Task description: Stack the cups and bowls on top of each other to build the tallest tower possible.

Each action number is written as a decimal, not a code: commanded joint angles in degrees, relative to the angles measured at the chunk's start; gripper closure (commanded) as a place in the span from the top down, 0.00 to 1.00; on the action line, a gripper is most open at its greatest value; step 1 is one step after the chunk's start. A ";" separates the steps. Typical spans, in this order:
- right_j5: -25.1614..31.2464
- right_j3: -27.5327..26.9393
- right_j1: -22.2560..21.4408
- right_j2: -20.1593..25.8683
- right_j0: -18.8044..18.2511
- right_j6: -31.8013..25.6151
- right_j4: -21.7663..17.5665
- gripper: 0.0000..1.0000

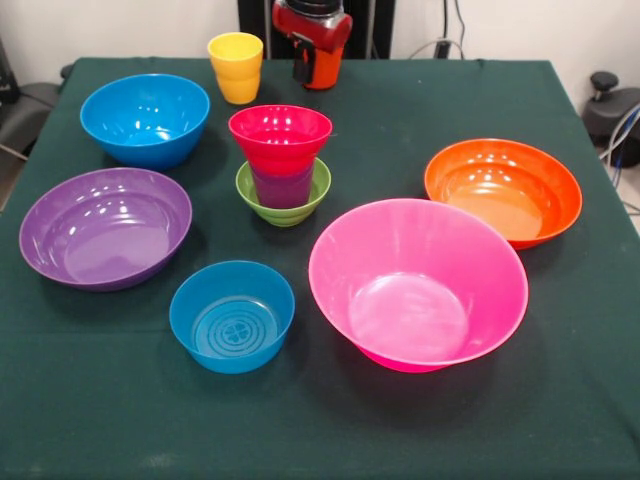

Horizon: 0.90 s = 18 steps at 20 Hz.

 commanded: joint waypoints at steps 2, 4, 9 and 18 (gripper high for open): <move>-2.21 2.42 -1.30 0.57 -0.68 8.25 3.89 0.00; -1.32 2.28 -1.88 1.22 -1.44 7.53 3.50 0.00; 1.77 0.96 -4.99 3.31 -5.05 5.04 2.75 0.00; 6.81 -0.40 -9.81 5.71 -7.69 2.43 2.74 0.00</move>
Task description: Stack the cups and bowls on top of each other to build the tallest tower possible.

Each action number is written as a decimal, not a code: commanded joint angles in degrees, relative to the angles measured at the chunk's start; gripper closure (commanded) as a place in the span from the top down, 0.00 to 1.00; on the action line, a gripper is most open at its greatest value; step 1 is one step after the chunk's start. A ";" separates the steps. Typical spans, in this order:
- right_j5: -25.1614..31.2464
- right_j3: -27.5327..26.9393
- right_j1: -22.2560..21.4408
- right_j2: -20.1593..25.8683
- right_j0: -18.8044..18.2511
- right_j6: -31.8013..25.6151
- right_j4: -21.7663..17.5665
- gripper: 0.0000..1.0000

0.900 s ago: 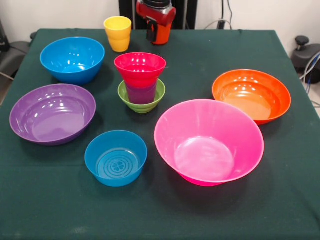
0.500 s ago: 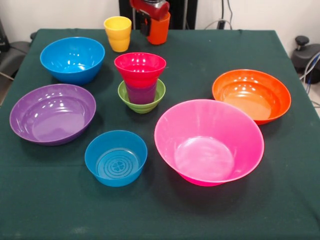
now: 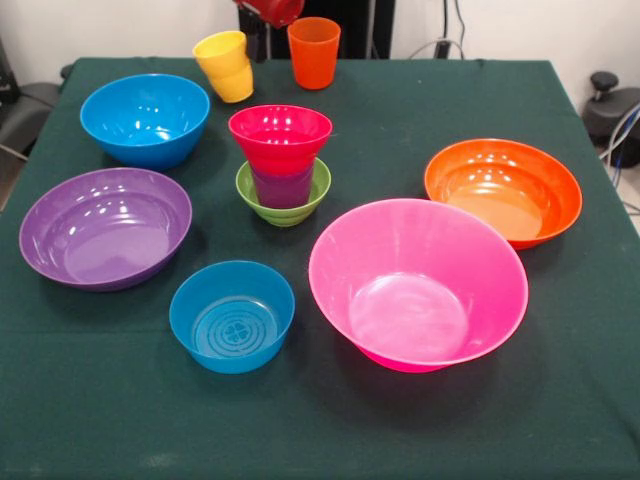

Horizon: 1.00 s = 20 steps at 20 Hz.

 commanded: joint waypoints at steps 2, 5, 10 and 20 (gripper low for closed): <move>3.66 -2.91 -0.28 5.26 0.96 3.47 3.06 0.00; 4.56 -2.88 -0.74 5.30 1.14 3.44 3.42 0.00; 4.91 -1.87 -1.18 5.64 1.32 4.16 4.41 0.00; 3.92 -0.19 -2.37 6.29 1.26 4.49 5.57 0.00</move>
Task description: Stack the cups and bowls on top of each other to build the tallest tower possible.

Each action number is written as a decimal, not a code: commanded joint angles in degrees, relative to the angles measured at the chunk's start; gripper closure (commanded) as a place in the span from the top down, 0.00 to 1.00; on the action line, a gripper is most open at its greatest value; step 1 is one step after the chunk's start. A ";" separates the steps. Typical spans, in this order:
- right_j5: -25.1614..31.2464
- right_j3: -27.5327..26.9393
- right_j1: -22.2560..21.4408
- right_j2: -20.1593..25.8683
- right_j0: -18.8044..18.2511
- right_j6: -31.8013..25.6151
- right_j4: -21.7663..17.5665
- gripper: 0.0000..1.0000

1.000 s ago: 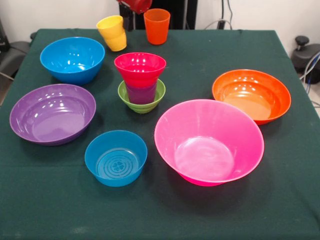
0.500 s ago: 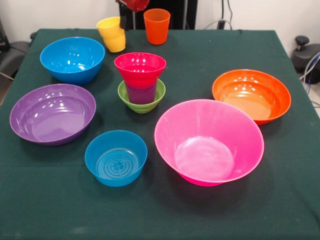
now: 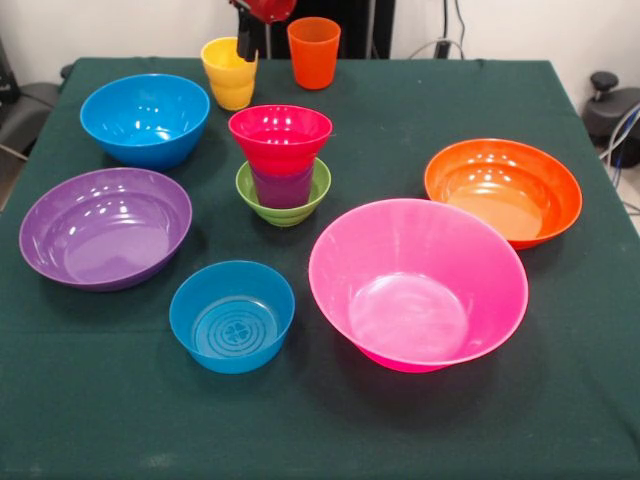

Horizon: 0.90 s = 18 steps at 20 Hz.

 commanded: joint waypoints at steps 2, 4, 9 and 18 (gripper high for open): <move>3.30 0.06 -0.50 6.49 1.40 5.41 3.85 0.00; 3.19 0.29 -1.27 6.45 2.73 6.76 5.65 0.00; 7.20 1.30 -4.30 7.29 5.08 6.81 9.10 0.00; 9.14 3.28 -7.14 5.87 7.86 6.27 13.58 0.00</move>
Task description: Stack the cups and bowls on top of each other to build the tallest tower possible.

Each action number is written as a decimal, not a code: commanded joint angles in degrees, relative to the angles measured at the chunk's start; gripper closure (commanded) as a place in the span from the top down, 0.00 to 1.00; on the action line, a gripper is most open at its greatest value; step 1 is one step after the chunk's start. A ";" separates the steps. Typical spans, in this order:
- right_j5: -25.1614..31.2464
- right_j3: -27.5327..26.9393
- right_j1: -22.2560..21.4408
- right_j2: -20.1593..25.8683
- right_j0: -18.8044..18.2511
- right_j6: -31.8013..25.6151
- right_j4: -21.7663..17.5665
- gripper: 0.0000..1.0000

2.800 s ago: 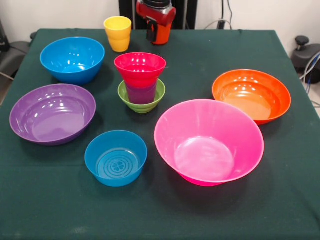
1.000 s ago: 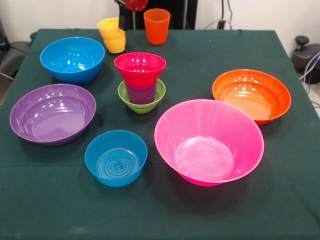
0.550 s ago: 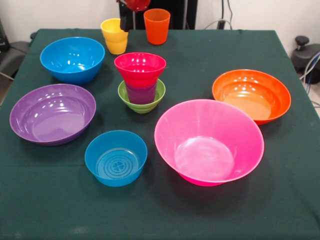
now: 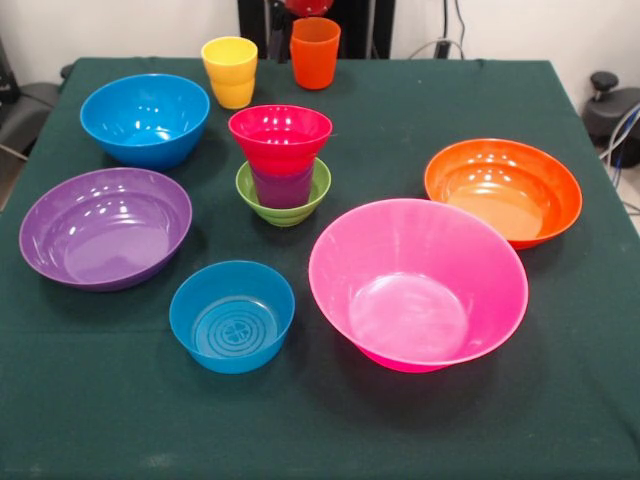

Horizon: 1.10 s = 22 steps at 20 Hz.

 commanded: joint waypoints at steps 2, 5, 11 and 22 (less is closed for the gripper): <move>7.65 3.69 -2.17 5.62 -1.00 5.20 2.98 0.00; 8.73 4.52 -3.47 6.00 -3.51 3.36 2.27 0.00; 6.69 4.12 -1.74 6.27 -7.51 1.51 -0.14 0.00; 3.10 0.76 4.26 4.08 -7.53 1.36 -1.45 0.00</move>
